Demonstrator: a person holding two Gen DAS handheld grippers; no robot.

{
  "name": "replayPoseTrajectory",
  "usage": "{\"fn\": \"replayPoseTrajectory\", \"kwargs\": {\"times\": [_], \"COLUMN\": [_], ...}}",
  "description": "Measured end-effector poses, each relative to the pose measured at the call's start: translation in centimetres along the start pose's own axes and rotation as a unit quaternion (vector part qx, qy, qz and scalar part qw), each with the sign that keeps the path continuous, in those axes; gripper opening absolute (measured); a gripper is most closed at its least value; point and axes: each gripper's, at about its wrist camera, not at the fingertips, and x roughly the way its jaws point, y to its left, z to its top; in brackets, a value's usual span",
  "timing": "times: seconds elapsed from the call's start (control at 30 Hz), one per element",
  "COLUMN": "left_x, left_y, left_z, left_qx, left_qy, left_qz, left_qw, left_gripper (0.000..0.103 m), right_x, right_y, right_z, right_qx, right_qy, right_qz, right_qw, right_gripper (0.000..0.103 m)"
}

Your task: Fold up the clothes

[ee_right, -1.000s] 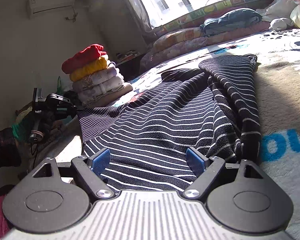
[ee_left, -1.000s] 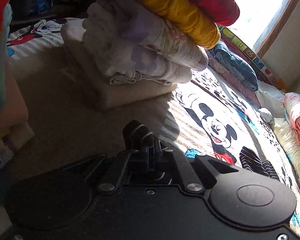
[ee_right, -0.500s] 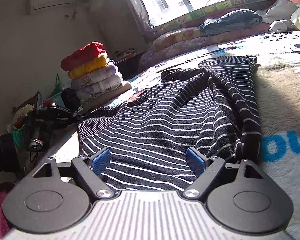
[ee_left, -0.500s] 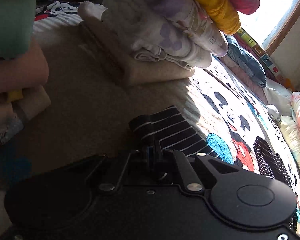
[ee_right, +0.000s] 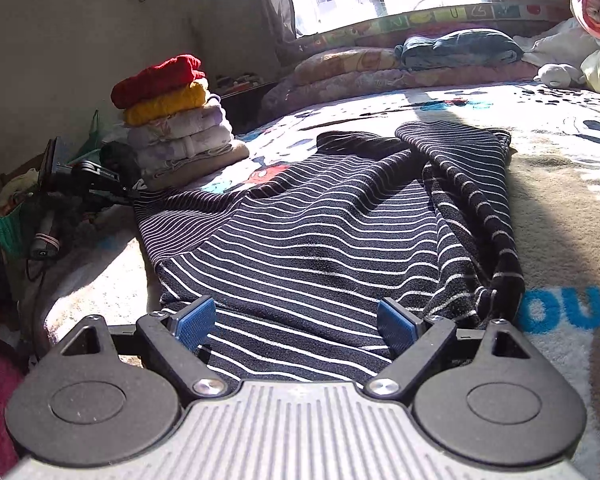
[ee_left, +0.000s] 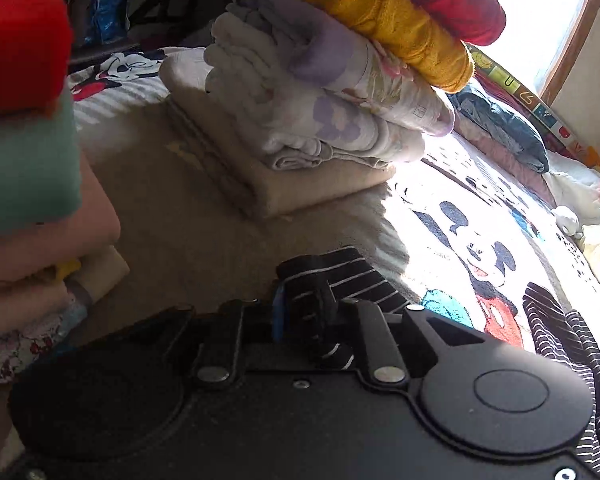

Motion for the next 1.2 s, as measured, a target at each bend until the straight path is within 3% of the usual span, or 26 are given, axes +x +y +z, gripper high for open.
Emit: {"fn": "replayPoseTrajectory", "kwargs": {"times": [0.17, 0.3, 0.43, 0.67, 0.77, 0.87, 0.9, 1.03, 1.07, 1.13, 1.2], "left_x": [1.4, 2.9, 2.4, 7.2, 8.7, 9.2, 9.0, 6.8, 6.5, 6.8, 6.7], "left_y": [-2.2, -3.5, -3.5, -4.1, -4.2, -4.1, -4.0, -1.8, -1.4, -1.3, -0.5], "left_z": [2.2, 3.9, 5.3, 3.5, 2.8, 2.6, 2.7, 3.3, 3.2, 2.8, 2.7], "left_qx": [0.05, 0.082, 0.073, 0.103, 0.102, 0.104, 0.103, 0.046, 0.041, 0.059, 0.036], "left_qy": [0.01, 0.03, 0.015, 0.092, 0.106, 0.102, 0.095, 0.033, 0.022, 0.02, 0.029], "left_qz": [-0.008, 0.012, 0.009, 0.007, 0.005, -0.005, -0.007, -0.013, -0.001, 0.034, 0.022], "left_qw": [0.9987, 0.9961, 0.9972, 0.9904, 0.9891, 0.9894, 0.9901, 0.9983, 0.9989, 0.9974, 0.9987], "left_gripper": [0.012, 0.012, 0.015, 0.016, 0.018, 0.018, 0.004, 0.003, 0.0, 0.0, 0.0], "right_x": [1.1, 3.3, 5.0, 6.6, 7.5, 8.0, 8.1, 8.1, 8.1, 8.2, 8.1], "right_y": [3.7, 7.2, 9.1, 10.5, 10.6, 10.6, 10.6, 11.0, 11.2, 11.4, 11.5], "right_z": [1.3, 2.0, 1.8, 1.8, 1.6, 1.1, 0.9, 0.5, 0.4, 0.2, 0.2], "right_qx": [-0.025, -0.075, -0.104, -0.112, -0.114, -0.109, -0.107, -0.11, -0.114, -0.123, -0.126], "right_qy": [-0.009, 0.005, 0.029, 0.058, 0.076, 0.09, 0.093, 0.103, 0.106, 0.108, 0.11], "right_qz": [0.018, 0.055, 0.077, 0.091, 0.093, 0.093, 0.093, 0.099, 0.099, 0.097, 0.097], "right_qw": [0.999, 0.996, 0.991, 0.988, 0.986, 0.986, 0.986, 0.984, 0.983, 0.982, 0.981], "right_gripper": [0.087, 0.087, 0.087, 0.087, 0.087, 0.089, 0.091, 0.096, 0.098, 0.099, 0.099]}}
